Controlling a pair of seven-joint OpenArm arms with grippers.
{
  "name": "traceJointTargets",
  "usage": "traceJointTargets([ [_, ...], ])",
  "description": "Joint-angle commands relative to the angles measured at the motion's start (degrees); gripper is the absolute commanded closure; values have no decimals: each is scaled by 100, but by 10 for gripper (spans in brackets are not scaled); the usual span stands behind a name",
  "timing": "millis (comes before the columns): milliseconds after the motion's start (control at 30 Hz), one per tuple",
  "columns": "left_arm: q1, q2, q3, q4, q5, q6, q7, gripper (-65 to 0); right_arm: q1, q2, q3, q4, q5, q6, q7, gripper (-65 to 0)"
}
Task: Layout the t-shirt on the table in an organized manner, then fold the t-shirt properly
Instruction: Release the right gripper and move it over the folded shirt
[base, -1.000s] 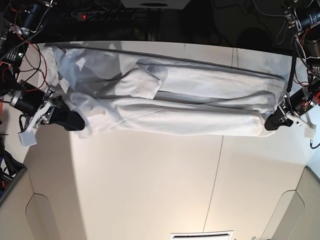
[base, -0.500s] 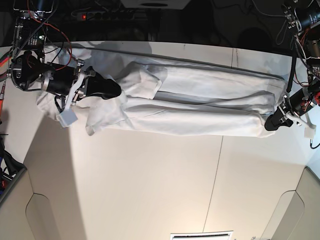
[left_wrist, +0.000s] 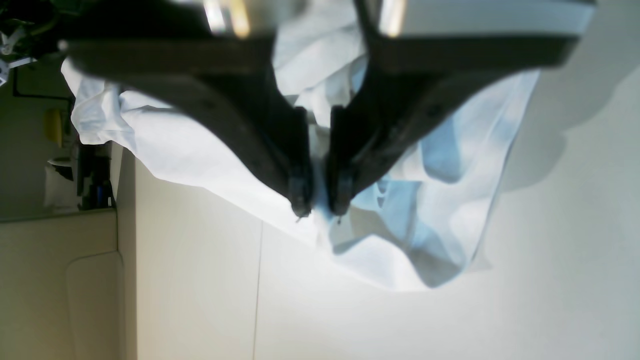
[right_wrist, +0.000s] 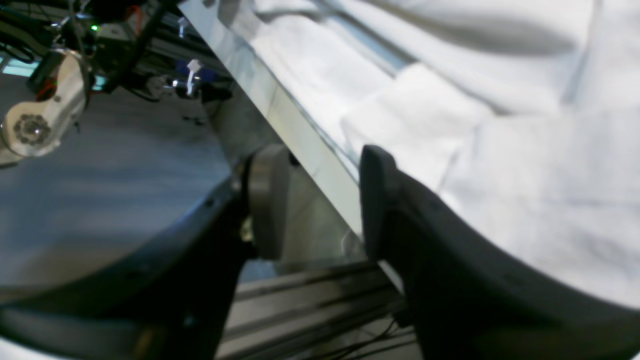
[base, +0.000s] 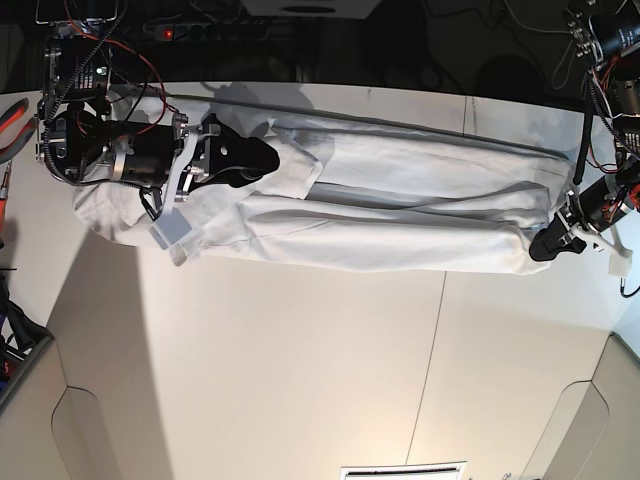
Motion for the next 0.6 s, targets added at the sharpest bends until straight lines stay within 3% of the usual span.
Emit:
traceJointTargets([
  [0,-92,-127,-31,92,-136,-93,-83,-95,92,35,63,269,151,116,83,-240],
  [267,-92,-127,-31,92,-136,-93,-83,-95,92,4,951,1263,-1436,57,1447,-226],
  [400,-92,-127,-31,92,-138,-93,-98,-95,90,4,1370,1259,-2581,-258,2065,0],
  [567,-92,-125,-31,92,-142,-93,-149,-95,90,4,1456,1084,-3473,-997,2452,0],
])
